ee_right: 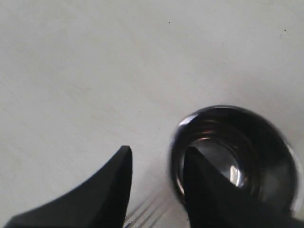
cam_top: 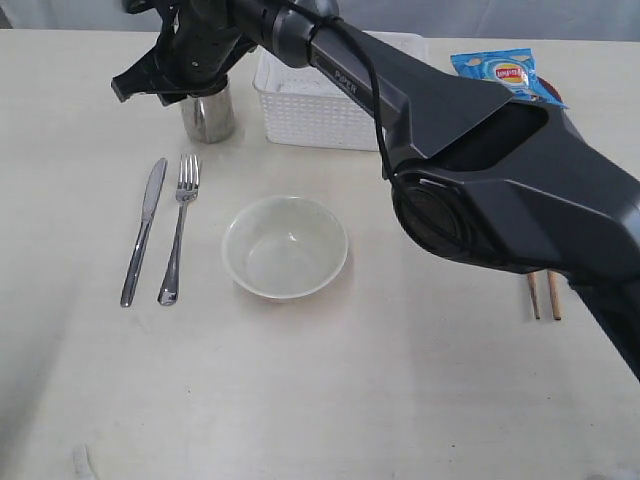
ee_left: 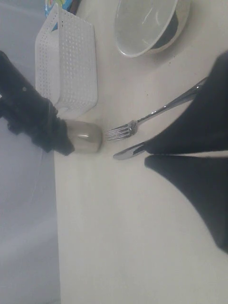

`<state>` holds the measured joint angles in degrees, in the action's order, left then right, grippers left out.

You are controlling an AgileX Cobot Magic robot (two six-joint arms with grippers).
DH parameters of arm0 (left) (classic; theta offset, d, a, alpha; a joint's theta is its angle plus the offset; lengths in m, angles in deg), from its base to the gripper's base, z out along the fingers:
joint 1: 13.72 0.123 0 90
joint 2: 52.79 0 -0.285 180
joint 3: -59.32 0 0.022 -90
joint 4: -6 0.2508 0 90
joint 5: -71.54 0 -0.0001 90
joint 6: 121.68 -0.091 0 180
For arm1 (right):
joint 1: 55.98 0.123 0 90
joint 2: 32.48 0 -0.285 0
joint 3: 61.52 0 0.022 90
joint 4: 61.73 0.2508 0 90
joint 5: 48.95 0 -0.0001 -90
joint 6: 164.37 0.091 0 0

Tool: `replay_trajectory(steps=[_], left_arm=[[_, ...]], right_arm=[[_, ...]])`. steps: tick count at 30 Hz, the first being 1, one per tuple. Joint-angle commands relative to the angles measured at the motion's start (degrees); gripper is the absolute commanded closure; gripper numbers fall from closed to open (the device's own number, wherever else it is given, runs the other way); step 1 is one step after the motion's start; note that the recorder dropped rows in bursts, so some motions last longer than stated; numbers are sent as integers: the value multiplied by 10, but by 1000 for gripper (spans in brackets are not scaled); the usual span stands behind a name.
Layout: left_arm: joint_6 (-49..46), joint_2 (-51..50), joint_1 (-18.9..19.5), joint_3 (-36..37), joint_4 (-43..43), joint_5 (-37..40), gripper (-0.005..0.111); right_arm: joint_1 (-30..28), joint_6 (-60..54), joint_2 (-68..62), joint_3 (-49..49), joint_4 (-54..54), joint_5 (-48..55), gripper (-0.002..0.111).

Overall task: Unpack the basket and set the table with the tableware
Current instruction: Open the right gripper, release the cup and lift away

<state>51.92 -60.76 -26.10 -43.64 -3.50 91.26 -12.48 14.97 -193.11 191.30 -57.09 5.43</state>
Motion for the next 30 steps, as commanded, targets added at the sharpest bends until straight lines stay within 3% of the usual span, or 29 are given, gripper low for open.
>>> replay_trajectory(steps=[1,20,24,26,29,30], left_arm=[[0,2,-3,2,2,-1,107],[0,2,-3,2,2,-1,107],[0,2,-3,2,2,-1,107],[0,2,-3,2,2,-1,107],[0,2,-3,2,2,-1,107],[0,2,-3,2,2,-1,107]], right_arm=[[-1,-6,11,5,0,-5,73],[-1,-6,27,5,-26,49,73],[5,-6,49,5,-15,113,73],[8,-6,69,5,-14,152,80],[14,-6,90,5,-11,156,106],[21,-3,99,5,-10,156,109]])
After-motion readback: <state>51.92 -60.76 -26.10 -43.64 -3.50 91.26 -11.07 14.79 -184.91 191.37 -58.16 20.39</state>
